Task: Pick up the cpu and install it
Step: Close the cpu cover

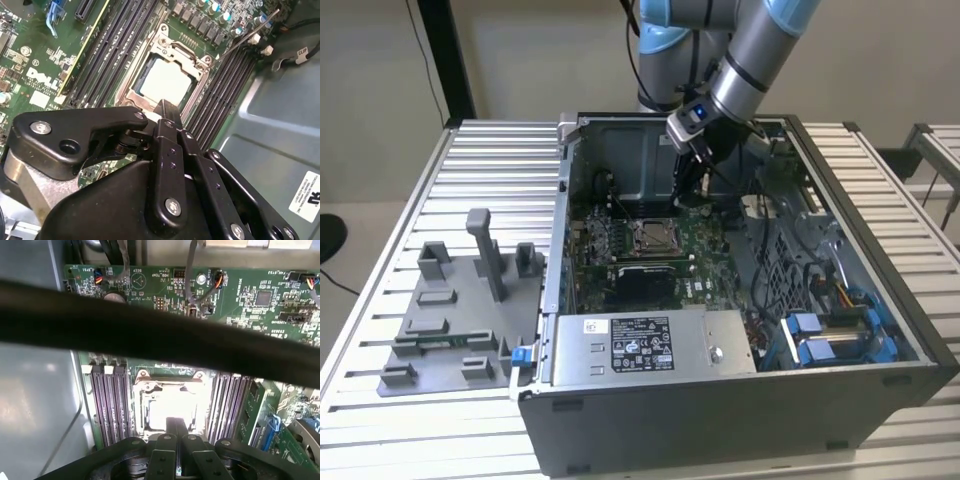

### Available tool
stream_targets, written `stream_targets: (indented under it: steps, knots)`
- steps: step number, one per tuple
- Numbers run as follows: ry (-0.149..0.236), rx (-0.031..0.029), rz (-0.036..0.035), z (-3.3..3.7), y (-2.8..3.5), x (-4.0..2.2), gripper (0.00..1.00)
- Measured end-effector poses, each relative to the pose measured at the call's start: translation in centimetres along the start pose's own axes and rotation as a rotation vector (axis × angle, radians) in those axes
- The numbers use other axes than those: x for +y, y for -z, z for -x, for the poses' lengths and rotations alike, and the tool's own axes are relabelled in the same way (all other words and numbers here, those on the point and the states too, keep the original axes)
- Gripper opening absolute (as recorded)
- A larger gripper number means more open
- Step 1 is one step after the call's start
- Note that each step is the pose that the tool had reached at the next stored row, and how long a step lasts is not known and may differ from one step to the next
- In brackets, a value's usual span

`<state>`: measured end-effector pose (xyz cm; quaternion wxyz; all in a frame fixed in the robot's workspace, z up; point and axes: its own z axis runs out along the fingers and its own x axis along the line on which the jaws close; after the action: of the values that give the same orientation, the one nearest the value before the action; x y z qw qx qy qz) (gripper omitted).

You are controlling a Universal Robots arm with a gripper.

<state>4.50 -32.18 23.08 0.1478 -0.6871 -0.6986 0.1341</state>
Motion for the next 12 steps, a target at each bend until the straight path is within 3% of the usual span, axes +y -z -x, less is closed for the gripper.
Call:
stream_targets:
  steps: [6,10,12]
  knots:
    - [0.0,0.0002,0.0,-0.01,-0.4,-0.86,0.0]
    - [0.0,0.0,0.0018,-0.03,-1.19,-2.33,0.0]
    - [0.0,-0.0004,0.0098,-0.04,-1.53,-3.04,0.0]
